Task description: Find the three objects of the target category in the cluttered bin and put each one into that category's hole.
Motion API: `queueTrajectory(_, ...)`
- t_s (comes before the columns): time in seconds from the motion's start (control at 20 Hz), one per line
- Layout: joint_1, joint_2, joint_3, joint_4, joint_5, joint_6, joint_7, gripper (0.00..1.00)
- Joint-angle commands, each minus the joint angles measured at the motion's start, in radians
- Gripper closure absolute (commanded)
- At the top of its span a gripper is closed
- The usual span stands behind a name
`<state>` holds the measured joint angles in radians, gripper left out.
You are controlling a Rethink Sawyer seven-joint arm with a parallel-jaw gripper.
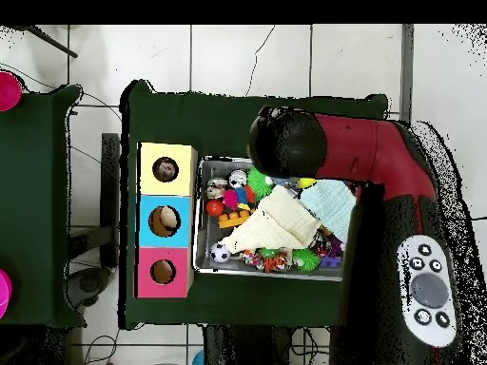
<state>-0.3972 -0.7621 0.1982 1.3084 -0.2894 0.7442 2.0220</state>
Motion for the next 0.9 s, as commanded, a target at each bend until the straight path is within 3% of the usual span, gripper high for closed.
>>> queueTrajectory(0.05, -0.11, -0.164, 0.122, 0.412, -0.018, -0.095, -0.271, 1.0)
queueTrajectory(0.3, -0.173, -0.22, 0.174, 0.532, -0.043, -0.147, -0.274, 1.0)
queueTrajectory(0.35, -0.192, -0.229, 0.197, 0.546, -0.063, -0.151, -0.27, 0.0)
queueTrajectory(0.5, -0.247, -0.229, 0.255, 0.579, -0.051, -0.2, -0.293, 0.0)
queueTrajectory(0.65, -0.224, -0.224, 0.212, 0.547, -0.088, -0.162, -0.234, 0.0)
queueTrajectory(0.9, -0.246, -0.19, 0.221, 0.511, -0.109, -0.164, -0.226, 0.0)
